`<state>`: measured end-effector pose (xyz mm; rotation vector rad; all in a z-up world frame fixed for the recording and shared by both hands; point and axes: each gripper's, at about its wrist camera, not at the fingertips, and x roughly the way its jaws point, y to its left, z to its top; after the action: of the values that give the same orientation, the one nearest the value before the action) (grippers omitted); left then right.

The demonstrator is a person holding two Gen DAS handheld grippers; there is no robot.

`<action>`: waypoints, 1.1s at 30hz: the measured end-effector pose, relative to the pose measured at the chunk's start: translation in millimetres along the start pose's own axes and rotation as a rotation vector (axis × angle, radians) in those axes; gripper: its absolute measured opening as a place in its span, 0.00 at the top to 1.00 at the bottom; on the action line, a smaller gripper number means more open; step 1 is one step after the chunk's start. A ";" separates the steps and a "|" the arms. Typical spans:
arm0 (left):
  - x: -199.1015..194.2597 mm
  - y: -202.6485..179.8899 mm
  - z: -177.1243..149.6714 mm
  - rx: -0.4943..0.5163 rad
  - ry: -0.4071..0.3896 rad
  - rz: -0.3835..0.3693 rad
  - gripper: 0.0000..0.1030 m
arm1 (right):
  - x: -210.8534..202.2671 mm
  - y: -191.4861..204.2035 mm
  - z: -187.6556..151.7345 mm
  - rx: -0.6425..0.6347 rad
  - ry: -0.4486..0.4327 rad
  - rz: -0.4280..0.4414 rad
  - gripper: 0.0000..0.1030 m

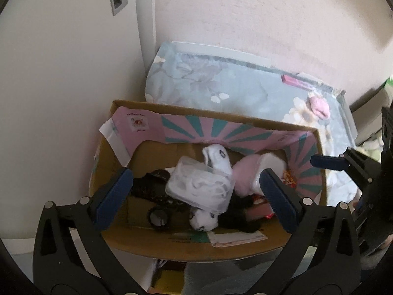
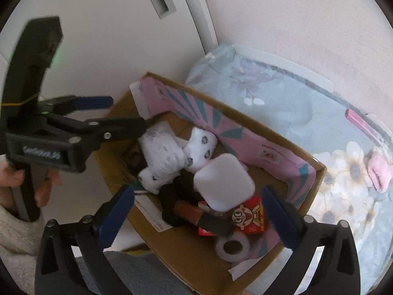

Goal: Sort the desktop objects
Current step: 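Open both tools to drop the lipstick and earphone case into the box, then move both tools back over the tray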

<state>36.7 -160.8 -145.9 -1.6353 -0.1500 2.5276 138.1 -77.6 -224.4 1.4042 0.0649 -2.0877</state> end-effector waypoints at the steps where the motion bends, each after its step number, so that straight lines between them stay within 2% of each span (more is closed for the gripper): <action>1: -1.0 0.3 0.7 -0.005 -0.009 -0.012 0.00 | -3.1 -0.7 0.1 0.000 -0.003 0.000 0.01; 4: -6.8 -2.2 2.2 -0.009 -0.046 -0.002 0.00 | -10.8 -1.8 -0.1 -0.008 -0.026 -0.038 0.01; 9: -17.6 -9.6 4.8 -0.004 -0.095 0.025 0.00 | -19.2 -5.8 -1.6 0.011 -0.046 -0.049 0.01; 16: -27.5 -25.2 12.6 0.010 -0.118 0.001 0.00 | -32.7 -11.9 -6.2 0.029 -0.077 -0.053 0.01; 25: -31.3 -68.6 22.1 0.074 -0.129 -0.019 0.00 | -61.4 -43.0 -19.2 0.103 -0.133 -0.081 0.01; 33: -30.9 -122.4 37.7 0.152 -0.125 -0.037 0.00 | -97.7 -87.4 -36.8 0.166 -0.185 -0.126 0.01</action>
<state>21.3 -45.5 -84.1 -1.4078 0.0001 2.5447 147.8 51.5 -182.2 1.3240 -0.1006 -2.3647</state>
